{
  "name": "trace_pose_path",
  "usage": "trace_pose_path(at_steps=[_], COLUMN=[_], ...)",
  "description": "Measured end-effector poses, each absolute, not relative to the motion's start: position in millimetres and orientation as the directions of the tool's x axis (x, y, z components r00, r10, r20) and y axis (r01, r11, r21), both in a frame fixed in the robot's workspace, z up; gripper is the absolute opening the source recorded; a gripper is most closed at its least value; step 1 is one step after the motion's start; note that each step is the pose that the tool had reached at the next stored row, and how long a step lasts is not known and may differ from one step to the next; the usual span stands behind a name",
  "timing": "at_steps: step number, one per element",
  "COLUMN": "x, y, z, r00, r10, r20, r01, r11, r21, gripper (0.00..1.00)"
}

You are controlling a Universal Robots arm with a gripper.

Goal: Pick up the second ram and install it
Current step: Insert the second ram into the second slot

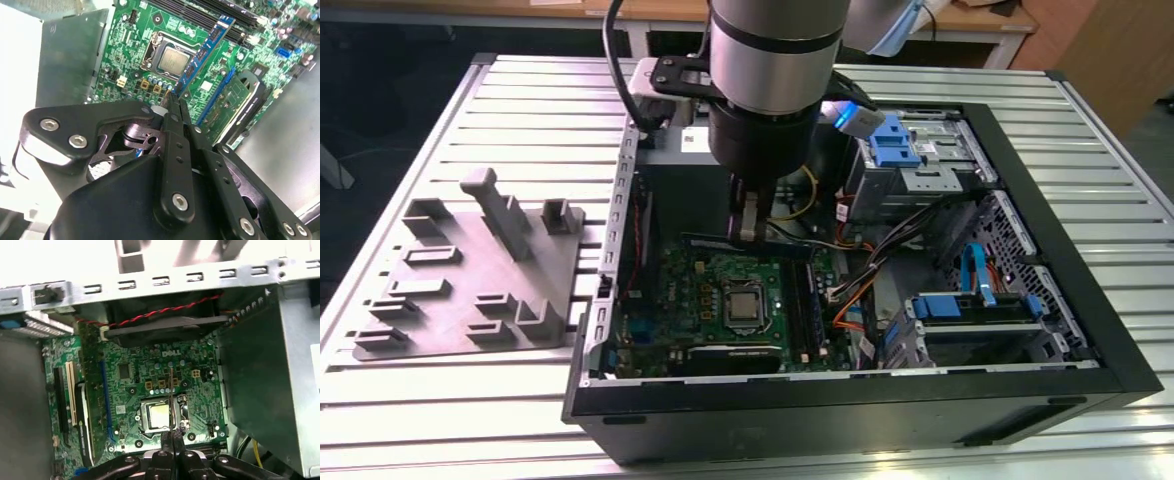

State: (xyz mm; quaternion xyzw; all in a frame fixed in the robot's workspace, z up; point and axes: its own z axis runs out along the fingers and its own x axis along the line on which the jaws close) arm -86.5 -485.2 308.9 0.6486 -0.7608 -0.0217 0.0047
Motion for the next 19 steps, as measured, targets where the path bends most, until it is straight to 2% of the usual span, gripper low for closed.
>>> trace_pose_path(at_steps=[19], x=[-86.5], y=[-485.2], z=[306.1], r00=[-0.480], r10=[-0.877], r20=[-0.021], r01=[-0.877], r11=[0.479], r21=[0.039], gripper=[0.12])
